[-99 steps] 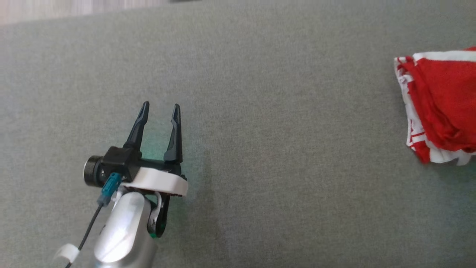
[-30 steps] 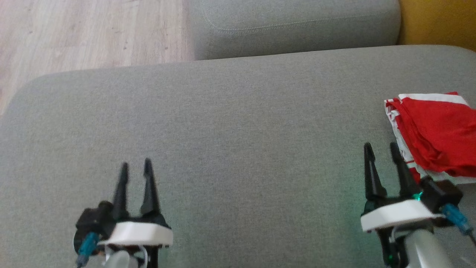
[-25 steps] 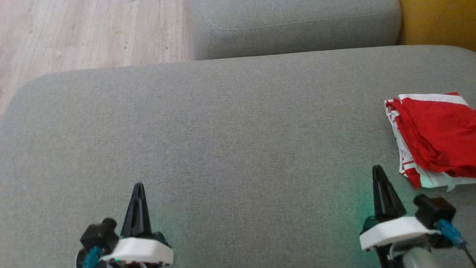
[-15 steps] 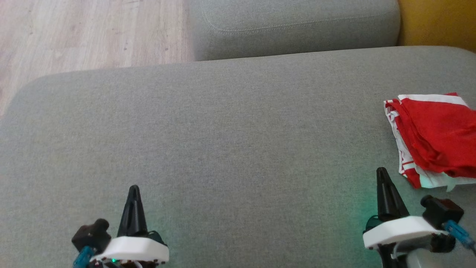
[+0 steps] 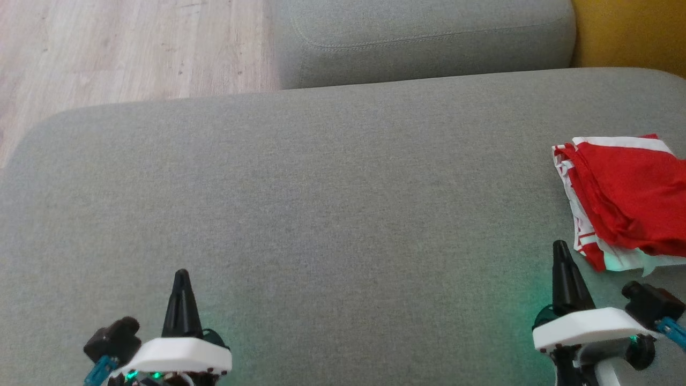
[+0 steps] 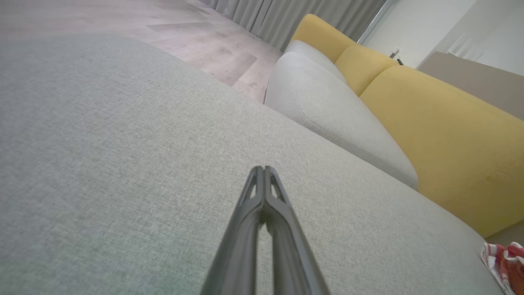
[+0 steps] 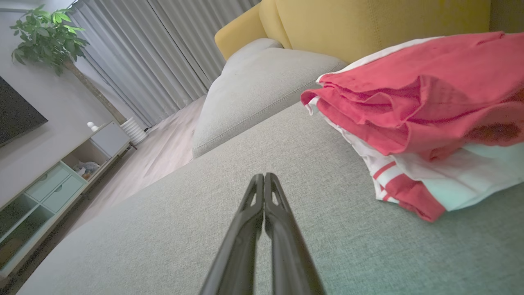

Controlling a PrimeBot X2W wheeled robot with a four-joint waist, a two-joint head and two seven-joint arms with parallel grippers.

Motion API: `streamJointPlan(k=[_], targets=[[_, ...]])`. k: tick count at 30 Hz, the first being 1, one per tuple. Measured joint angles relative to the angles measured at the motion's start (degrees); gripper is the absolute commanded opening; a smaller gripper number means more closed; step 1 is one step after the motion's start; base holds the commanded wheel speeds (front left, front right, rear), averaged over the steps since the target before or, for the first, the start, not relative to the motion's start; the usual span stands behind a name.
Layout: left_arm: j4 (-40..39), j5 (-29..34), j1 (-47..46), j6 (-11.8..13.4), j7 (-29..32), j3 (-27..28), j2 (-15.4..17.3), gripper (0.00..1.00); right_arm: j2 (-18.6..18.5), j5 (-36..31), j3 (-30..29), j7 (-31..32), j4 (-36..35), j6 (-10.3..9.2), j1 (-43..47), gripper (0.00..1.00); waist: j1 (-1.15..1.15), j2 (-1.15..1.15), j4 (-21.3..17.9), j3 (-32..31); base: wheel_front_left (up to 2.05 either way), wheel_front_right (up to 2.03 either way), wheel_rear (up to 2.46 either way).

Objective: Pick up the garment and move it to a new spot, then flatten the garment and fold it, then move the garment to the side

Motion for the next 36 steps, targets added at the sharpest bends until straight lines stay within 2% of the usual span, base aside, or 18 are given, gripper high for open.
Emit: streamJointPlan(k=[36], targets=[[-1.1, -20.0, -0.7, -2.5, 6.0, 4.3, 0.0, 0.00, 0.0, 22.8, -2.7, 5.8, -1.5, 0.00, -0.9, 0.00, 0.00, 0.00, -0.2, -0.6, 0.00, 0.00, 0.00]])
